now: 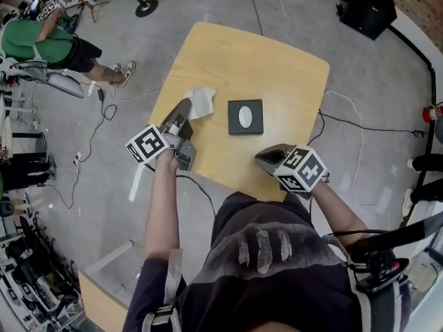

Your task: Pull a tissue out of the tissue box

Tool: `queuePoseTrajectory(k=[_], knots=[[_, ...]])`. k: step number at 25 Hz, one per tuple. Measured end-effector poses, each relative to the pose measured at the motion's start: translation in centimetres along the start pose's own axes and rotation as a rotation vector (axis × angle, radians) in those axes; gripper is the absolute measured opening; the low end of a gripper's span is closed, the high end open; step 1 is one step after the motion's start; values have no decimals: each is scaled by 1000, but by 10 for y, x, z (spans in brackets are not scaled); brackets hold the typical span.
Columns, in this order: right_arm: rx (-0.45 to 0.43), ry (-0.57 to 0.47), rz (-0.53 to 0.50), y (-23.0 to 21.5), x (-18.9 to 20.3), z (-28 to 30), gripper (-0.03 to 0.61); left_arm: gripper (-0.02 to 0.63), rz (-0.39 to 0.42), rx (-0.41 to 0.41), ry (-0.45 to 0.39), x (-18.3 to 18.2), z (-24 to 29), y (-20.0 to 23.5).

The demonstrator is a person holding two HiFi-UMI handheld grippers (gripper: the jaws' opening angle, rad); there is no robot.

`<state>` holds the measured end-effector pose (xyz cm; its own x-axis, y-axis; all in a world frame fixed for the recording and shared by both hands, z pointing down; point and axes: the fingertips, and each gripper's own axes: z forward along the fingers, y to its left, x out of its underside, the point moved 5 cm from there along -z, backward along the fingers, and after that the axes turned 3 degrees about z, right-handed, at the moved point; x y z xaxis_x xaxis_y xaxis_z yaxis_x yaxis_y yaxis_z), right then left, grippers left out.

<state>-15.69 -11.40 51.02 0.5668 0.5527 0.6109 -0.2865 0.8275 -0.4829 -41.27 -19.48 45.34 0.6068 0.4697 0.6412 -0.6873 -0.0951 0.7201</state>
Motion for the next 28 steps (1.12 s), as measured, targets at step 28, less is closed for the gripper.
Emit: queuePoseTrajectory(k=[28], knots=[[-8, 36, -18, 3, 1, 1, -2, 194, -87, -614, 40, 81, -62, 147]])
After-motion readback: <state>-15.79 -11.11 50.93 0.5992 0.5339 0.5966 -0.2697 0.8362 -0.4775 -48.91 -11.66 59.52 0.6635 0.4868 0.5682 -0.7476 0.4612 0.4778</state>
